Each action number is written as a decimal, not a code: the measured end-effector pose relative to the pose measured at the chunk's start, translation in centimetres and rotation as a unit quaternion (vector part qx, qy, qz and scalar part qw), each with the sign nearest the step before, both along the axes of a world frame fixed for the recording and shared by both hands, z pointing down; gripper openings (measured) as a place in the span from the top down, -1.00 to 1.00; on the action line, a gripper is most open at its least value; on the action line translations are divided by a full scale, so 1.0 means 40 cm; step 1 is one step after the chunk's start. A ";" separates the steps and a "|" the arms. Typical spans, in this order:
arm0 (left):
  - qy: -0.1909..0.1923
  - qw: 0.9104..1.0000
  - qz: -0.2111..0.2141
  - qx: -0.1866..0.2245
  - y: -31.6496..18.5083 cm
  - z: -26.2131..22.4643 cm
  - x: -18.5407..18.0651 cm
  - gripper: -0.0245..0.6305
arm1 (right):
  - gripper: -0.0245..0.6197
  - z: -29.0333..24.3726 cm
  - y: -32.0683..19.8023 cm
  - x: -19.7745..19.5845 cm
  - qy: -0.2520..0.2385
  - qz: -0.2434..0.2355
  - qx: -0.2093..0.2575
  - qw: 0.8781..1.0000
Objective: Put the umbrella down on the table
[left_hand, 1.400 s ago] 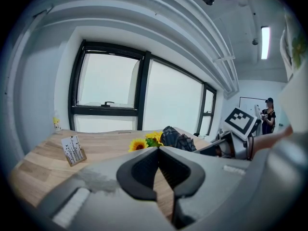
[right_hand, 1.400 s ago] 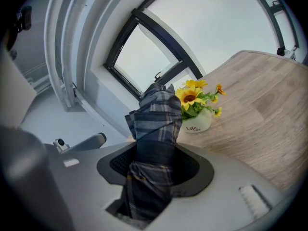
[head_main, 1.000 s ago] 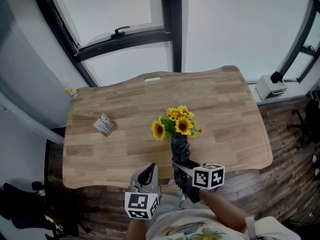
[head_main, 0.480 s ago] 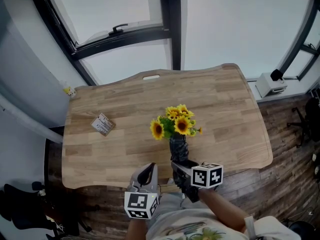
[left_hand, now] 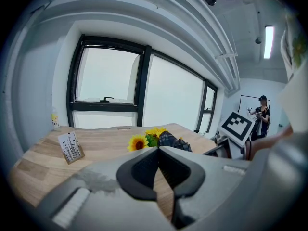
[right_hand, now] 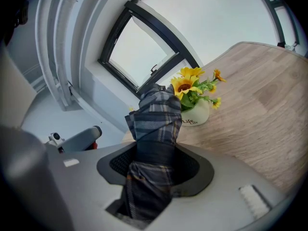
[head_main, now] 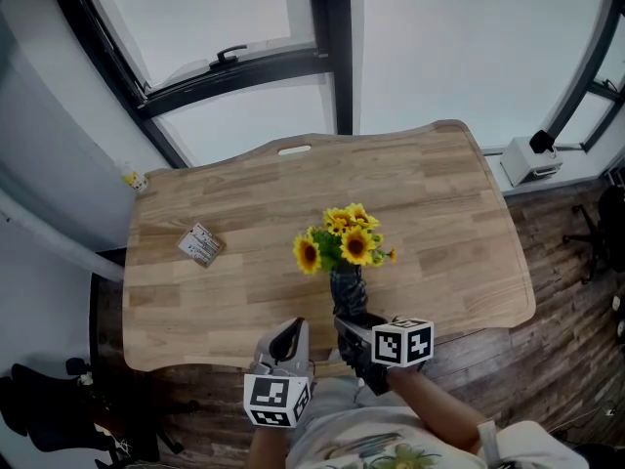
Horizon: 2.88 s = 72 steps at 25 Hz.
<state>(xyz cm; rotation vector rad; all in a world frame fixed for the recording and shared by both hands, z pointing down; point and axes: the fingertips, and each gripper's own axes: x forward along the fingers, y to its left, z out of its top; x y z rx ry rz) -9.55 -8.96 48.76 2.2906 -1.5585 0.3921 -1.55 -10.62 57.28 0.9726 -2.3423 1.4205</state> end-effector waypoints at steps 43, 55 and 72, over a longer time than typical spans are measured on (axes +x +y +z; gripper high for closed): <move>-0.002 1.000 0.006 -0.009 -0.011 0.015 -0.015 0.91 | 0.27 0.105 0.008 0.001 0.027 0.000 -0.039 0.999; 0.000 1.000 0.000 -0.014 -0.015 0.029 -0.028 0.91 | 0.27 0.142 0.009 0.002 0.046 0.000 -0.054 0.997; -0.001 1.000 0.006 -0.024 -0.036 0.043 -0.020 0.91 | 0.27 0.203 -0.003 0.005 0.057 0.000 -0.078 0.995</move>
